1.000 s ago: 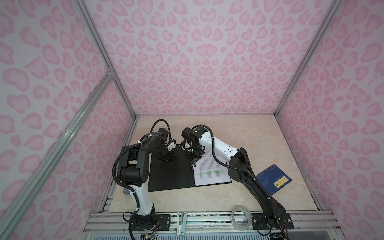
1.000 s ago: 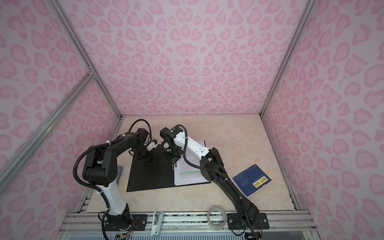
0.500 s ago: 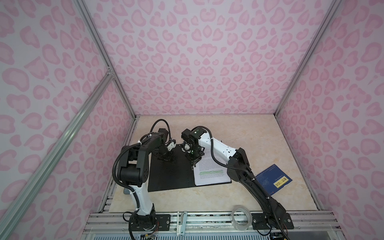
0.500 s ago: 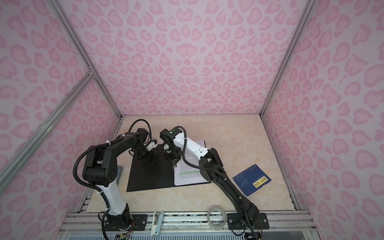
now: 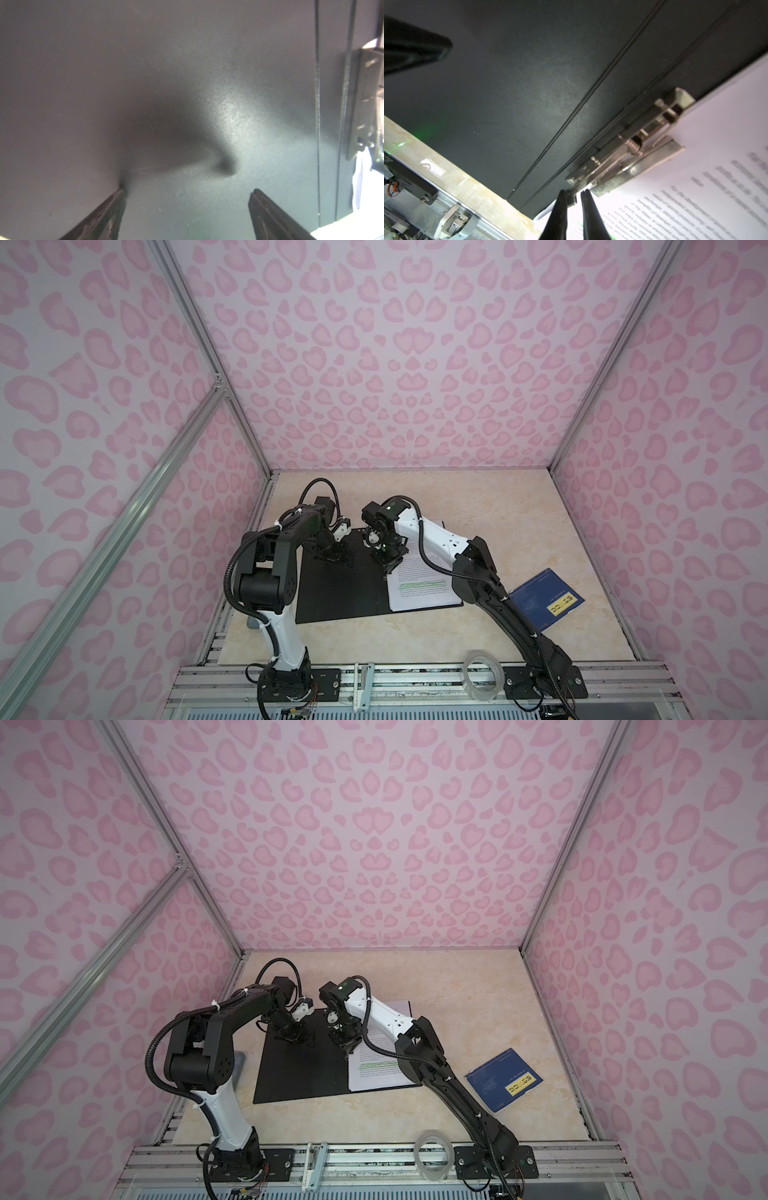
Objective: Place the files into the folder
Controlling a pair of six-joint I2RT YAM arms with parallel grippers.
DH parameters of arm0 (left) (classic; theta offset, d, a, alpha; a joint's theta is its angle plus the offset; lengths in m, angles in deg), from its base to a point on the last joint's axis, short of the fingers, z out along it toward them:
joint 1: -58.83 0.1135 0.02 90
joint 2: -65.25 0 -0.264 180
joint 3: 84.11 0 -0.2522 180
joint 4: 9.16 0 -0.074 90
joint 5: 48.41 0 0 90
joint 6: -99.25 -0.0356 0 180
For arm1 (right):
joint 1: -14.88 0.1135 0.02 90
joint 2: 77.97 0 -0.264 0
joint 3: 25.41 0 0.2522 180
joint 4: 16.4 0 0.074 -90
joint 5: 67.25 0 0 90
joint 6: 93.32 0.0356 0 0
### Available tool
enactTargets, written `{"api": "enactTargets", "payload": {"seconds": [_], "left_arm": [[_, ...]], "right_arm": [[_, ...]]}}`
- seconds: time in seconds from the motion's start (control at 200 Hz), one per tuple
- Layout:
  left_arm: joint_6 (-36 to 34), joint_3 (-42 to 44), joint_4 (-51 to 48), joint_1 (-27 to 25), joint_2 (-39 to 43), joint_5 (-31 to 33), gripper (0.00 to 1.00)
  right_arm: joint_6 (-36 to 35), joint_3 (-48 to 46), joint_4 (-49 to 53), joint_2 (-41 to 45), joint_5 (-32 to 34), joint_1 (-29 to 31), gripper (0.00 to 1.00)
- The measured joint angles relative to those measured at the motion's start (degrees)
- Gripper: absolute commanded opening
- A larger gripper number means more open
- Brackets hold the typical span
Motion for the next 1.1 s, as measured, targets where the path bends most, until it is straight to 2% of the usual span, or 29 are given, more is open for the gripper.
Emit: {"api": "enactTargets", "payload": {"seconds": [0.49,0.845,1.1], "left_arm": [[0.00,0.22,0.17,0.33,0.00,-0.59,0.96],[-0.02,0.87,0.85,0.46,0.37,-0.74,0.96],[-0.04,1.46,1.49,0.61,0.74,-0.96,0.95]], "right_arm": [[-0.15,0.00,0.17,-0.72,-0.02,0.00,0.16],[0.07,-0.04,0.33,-0.98,-0.13,0.28,0.12],[1.31,-4.46,-2.75,1.29,-0.15,0.46,0.13]]}}
